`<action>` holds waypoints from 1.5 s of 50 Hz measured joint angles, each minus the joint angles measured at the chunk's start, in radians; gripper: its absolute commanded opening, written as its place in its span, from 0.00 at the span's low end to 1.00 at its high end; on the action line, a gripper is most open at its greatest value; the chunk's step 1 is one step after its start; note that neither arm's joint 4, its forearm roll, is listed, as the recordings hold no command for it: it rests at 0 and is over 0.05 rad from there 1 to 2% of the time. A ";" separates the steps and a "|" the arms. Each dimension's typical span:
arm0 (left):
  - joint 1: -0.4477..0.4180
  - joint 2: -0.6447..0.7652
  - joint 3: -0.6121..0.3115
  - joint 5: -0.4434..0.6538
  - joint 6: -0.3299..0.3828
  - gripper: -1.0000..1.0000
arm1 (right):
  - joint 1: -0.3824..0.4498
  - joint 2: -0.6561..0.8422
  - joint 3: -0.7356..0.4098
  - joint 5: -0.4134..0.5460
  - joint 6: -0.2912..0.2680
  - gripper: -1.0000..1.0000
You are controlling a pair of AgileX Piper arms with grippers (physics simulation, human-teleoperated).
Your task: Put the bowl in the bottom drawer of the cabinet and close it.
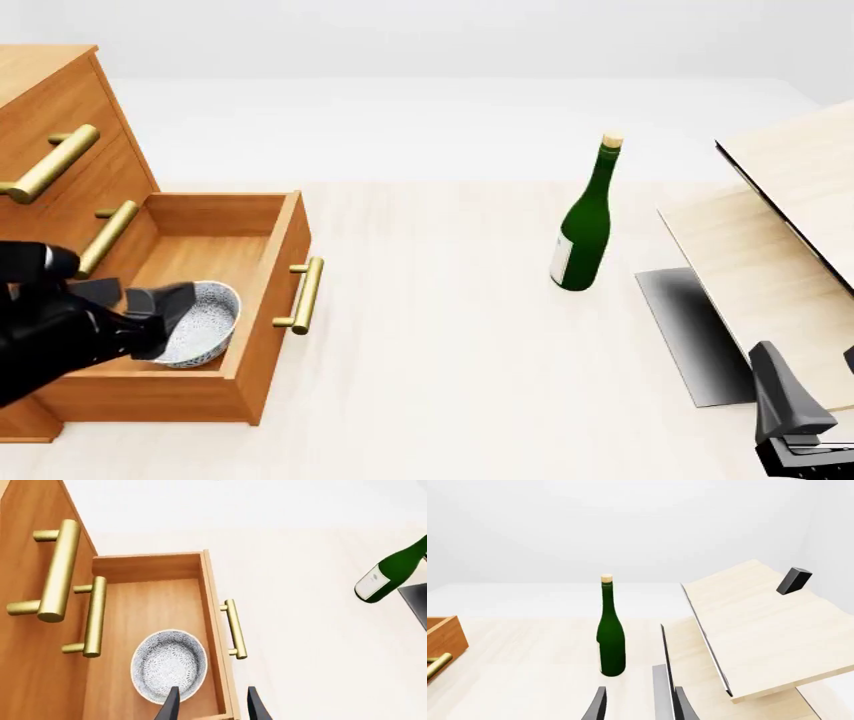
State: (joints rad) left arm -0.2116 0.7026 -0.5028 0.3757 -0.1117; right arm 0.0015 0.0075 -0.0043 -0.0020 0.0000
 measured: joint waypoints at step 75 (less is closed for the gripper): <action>-0.358 -0.050 0.028 -0.103 0.338 1.00 | 0.000 0.000 0.000 0.000 0.000 1.00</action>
State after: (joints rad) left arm -0.5694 0.6529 -0.4751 0.2732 0.2265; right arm 0.0016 0.0075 -0.0043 -0.0020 0.0000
